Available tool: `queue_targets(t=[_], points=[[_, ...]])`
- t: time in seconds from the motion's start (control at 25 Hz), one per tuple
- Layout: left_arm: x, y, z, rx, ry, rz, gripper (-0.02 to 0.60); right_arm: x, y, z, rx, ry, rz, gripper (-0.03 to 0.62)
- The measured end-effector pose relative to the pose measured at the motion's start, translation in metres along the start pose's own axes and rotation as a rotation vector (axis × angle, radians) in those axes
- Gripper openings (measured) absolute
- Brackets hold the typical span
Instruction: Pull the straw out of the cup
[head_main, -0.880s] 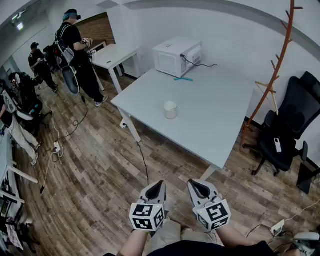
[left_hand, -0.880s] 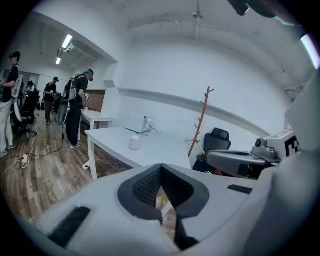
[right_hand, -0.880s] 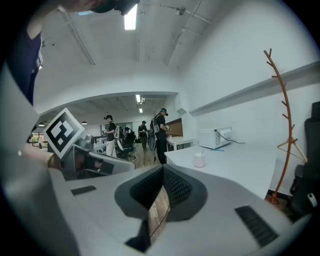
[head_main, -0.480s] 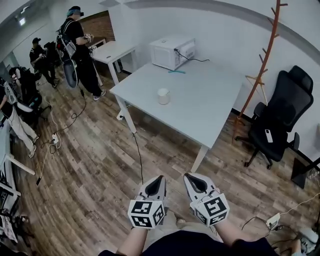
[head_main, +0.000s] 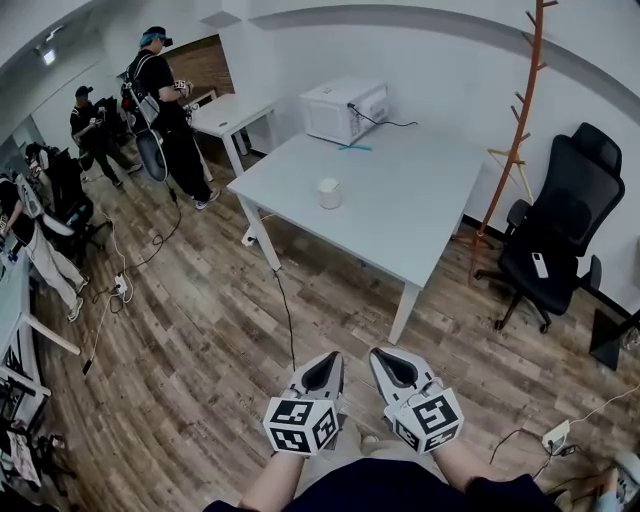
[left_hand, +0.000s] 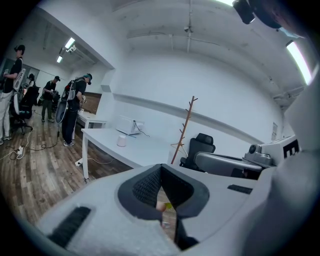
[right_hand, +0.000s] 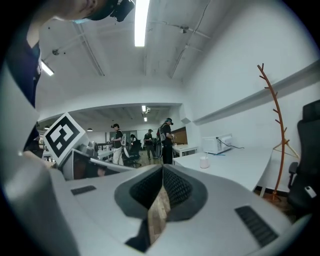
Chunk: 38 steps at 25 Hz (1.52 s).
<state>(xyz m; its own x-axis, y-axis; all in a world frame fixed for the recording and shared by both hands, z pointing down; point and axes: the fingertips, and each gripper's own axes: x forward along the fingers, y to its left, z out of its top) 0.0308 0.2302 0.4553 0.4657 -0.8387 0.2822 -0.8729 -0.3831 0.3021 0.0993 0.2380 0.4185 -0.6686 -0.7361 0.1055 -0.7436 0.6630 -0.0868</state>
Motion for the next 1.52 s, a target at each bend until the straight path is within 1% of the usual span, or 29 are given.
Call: queue_targets(t=[0.2, 0.4, 0.56, 0.8, 1.0, 1.16, 1.52], points=[[-0.005, -0.006, -0.004, -0.021, -0.005, 0.002, 0.015, -0.009, 0.008, -0.001, -0.023, 0.006, 0.014, 0.029], [-0.010, -0.009, -0.004, -0.022, -0.039, 0.019, 0.015, -0.014, 0.007, -0.002, -0.020, 0.016, 0.023, 0.029], [-0.009, -0.011, -0.003, 0.013, -0.035, 0.027, 0.015, -0.013, 0.004, -0.002, -0.009, 0.017, 0.023, 0.029], [-0.001, -0.002, -0.008, 0.018, -0.027, 0.038, 0.017, -0.006, 0.002, -0.003, -0.009, 0.016, 0.028, 0.029], [0.015, 0.011, -0.001, 0.024, -0.038, 0.039, 0.017, 0.011, -0.012, -0.003, 0.000, 0.008, 0.007, 0.031], [0.029, 0.027, 0.007, 0.010, -0.051, 0.045, 0.016, 0.027, -0.023, 0.000, -0.007, 0.011, 0.002, 0.031], [0.073, 0.058, 0.024, 0.014, -0.031, 0.026, 0.015, 0.071, -0.052, 0.004, 0.001, 0.014, -0.004, 0.031]])
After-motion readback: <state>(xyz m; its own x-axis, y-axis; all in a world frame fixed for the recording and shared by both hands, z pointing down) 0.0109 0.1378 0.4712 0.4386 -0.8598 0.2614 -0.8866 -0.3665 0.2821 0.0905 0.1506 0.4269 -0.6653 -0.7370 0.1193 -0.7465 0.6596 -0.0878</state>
